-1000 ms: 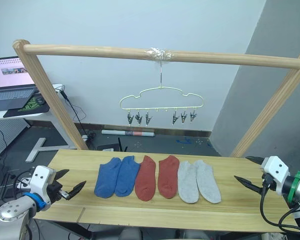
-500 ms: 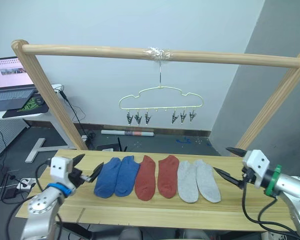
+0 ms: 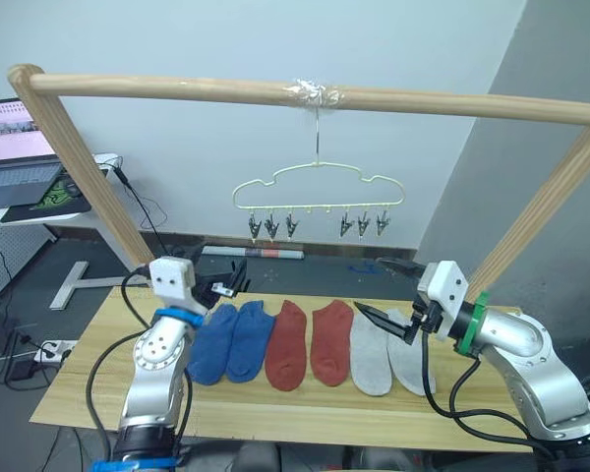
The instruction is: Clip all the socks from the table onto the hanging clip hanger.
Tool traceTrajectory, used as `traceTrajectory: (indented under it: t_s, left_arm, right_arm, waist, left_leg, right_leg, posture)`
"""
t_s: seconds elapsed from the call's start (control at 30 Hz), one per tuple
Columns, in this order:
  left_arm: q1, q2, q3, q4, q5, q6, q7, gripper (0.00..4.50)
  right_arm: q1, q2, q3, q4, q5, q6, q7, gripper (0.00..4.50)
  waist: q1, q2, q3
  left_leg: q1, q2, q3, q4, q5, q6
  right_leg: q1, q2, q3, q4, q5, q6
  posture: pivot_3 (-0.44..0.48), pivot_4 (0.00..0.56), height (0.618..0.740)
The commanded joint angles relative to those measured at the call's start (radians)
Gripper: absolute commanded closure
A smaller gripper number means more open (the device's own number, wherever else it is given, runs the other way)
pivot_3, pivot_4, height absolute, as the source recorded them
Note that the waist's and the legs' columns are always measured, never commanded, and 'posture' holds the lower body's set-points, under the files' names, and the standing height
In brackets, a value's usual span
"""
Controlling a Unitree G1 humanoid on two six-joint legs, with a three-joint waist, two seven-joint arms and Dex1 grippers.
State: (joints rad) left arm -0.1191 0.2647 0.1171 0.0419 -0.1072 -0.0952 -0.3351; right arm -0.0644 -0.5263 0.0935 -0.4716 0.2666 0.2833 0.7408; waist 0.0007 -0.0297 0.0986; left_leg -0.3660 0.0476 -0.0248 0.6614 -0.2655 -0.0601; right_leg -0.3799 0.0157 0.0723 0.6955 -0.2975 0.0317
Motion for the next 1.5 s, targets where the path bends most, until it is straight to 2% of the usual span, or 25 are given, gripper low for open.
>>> traceTrajectory:
  t_s: [0.03, 0.1, 0.23, 0.43, 0.6, 0.93, 1.5]
  left_arm:
    - [-0.040, -0.008, -0.005, -0.033, 0.007, 0.000, 0.026, 0.20]
    - [-0.056, -0.015, -0.013, -0.015, -0.003, 0.012, 0.021, 0.61]
    - [-0.099, -0.015, -0.026, 0.019, 0.026, 0.016, 0.043, 1.83]
    - [-0.163, -0.027, -0.035, 0.095, 0.061, -0.004, 0.091, 1.83]
    - [-0.214, -0.033, -0.044, 0.130, 0.066, 0.006, 0.099, 1.83]
    - [-0.282, -0.033, -0.036, 0.121, 0.059, 0.018, 0.119, 1.83]
    - [-0.287, -0.049, -0.052, 0.115, 0.041, 0.038, 0.105, 1.83]
  right_arm:
    - [-0.032, 0.008, 0.011, -0.053, 0.019, 0.011, -0.006, 0.00]
    - [-0.043, 0.014, 0.019, -0.054, 0.019, 0.019, -0.009, 0.00]
    - [-0.051, 0.017, 0.028, -0.071, 0.023, 0.033, -0.005, 0.00]
    - [-0.070, 0.018, 0.031, -0.089, 0.031, 0.055, -0.008, 0.00]
    - [-0.092, 0.018, 0.032, -0.102, 0.045, 0.072, -0.010, 0.00]
    - [-0.136, 0.023, 0.036, -0.094, 0.055, 0.077, -0.004, 0.00]
    - [-0.155, 0.025, 0.028, -0.078, 0.053, 0.070, 0.000, 0.00]
  waist:
    - [-0.001, 0.000, 0.008]
    - [-0.002, 0.000, 0.018]
    - [-0.003, 0.000, 0.031]
    - [-0.003, -0.002, 0.042]
    - [-0.003, -0.003, 0.043]
    - [-0.003, -0.003, 0.044]
    - [-0.003, -0.003, 0.045]
  left_leg:
    - [0.000, 0.000, 0.000, 0.000, 0.000, 0.000]
    - [0.000, 0.000, 0.000, -0.001, 0.000, 0.000]
    - [0.000, 0.000, 0.000, 0.000, 0.000, 0.000]
    - [-0.003, 0.000, -0.001, 0.000, 0.000, 0.000]
    - [-0.013, 0.000, -0.003, 0.001, 0.000, 0.000]
    - [-0.016, 0.000, -0.004, 0.000, 0.000, 0.000]
    - [-0.017, 0.000, -0.004, 0.000, 0.000, 0.000]
  right_leg:
    - [0.000, 0.000, 0.000, 0.000, 0.000, 0.000]
    - [0.000, 0.000, 0.000, 0.000, 0.000, 0.000]
    - [0.000, 0.000, 0.000, 0.000, 0.000, 0.000]
    - [-0.002, 0.000, -0.001, -0.001, 0.000, 0.000]
    - [-0.010, 0.000, -0.002, -0.002, 0.002, 0.001]
    - [-0.010, 0.000, -0.003, -0.008, 0.003, 0.002]
    - [-0.009, -0.001, -0.003, -0.012, 0.004, 0.002]
  posture:
    - [0.047, 0.115, 0.710]
    - [0.044, 0.121, 0.710]
    - [0.039, 0.131, 0.710]
    - [0.026, 0.131, 0.710]
    - [0.017, 0.132, 0.710]
    - [0.010, 0.129, 0.710]
    - [0.009, 0.118, 0.710]
